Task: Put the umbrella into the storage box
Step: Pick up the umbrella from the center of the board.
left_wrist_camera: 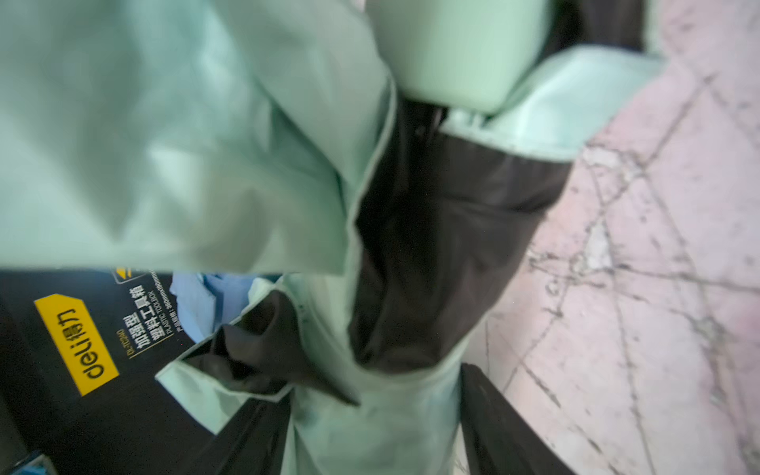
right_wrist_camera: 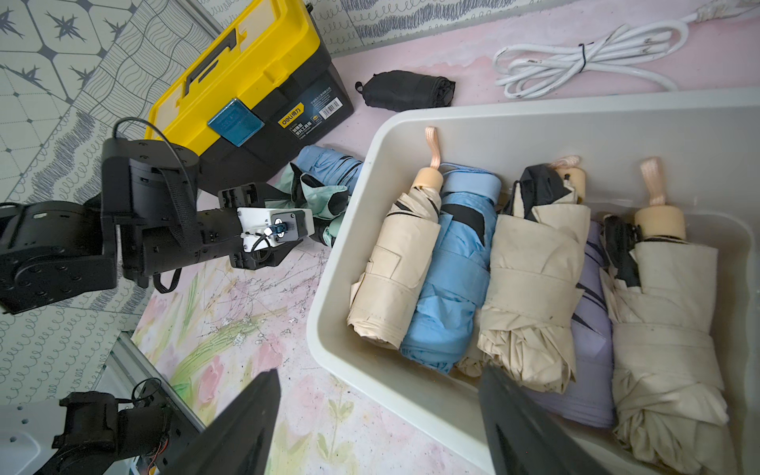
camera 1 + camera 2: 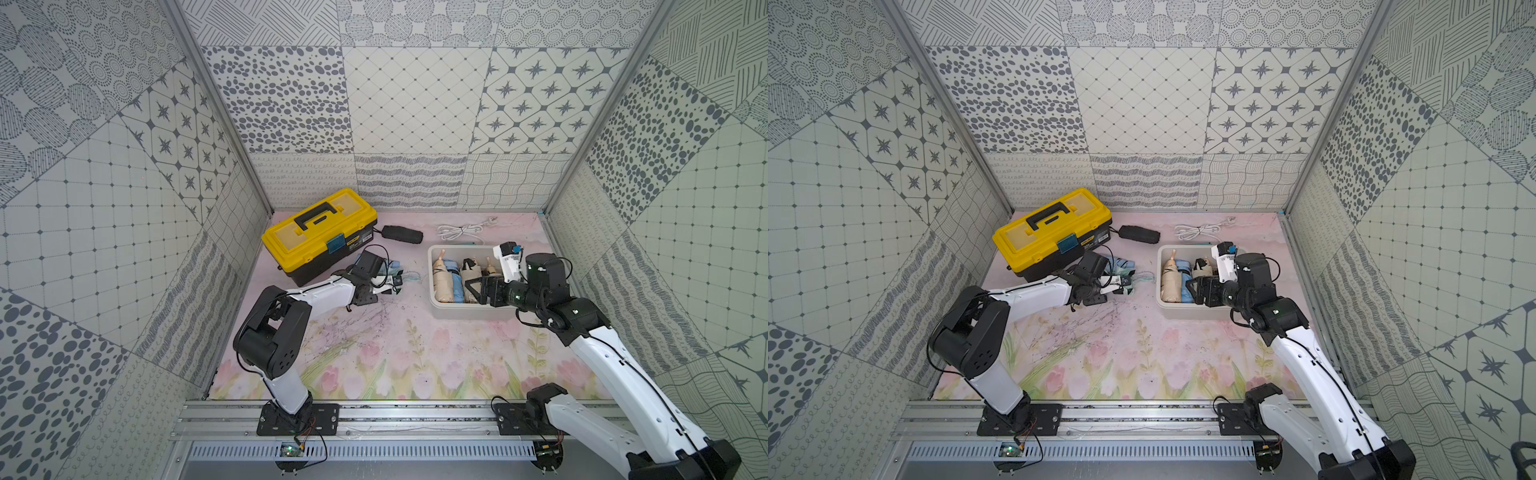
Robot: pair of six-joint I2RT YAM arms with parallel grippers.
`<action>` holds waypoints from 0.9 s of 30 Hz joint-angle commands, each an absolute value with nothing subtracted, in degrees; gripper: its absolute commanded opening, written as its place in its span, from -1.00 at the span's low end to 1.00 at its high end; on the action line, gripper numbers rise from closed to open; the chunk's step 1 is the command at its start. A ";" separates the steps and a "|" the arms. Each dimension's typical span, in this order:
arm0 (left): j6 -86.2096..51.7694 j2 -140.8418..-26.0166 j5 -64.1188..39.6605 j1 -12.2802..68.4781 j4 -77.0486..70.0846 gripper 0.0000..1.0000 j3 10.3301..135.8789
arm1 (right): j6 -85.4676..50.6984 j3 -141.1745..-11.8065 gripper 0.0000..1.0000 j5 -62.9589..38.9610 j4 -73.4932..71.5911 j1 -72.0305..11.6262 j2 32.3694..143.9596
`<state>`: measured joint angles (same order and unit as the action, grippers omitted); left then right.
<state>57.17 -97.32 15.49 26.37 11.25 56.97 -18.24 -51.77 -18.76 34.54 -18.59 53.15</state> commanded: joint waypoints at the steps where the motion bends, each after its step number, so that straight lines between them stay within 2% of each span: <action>1: 58.86 -91.53 7.53 25.54 13.34 0.51 55.22 | -18.02 -50.64 0.64 -18.42 33.83 -18.37 51.93; 7: 59.05 -89.04 3.21 24.28 14.36 0.76 54.54 | -18.11 -50.46 0.64 -18.55 33.62 -18.37 52.33; 15: 59.06 -96.77 2.82 22.87 16.80 0.81 59.89 | -17.78 -50.44 0.64 -18.46 33.62 -18.37 52.30; 21: 59.44 -101.87 1.71 22.36 22.29 0.75 64.36 | -17.37 -50.41 0.64 -18.02 33.66 -18.37 52.51; 27: 59.81 -103.85 0.91 21.65 25.31 0.51 65.92 | -16.68 -51.13 0.64 -17.93 33.62 -18.36 53.69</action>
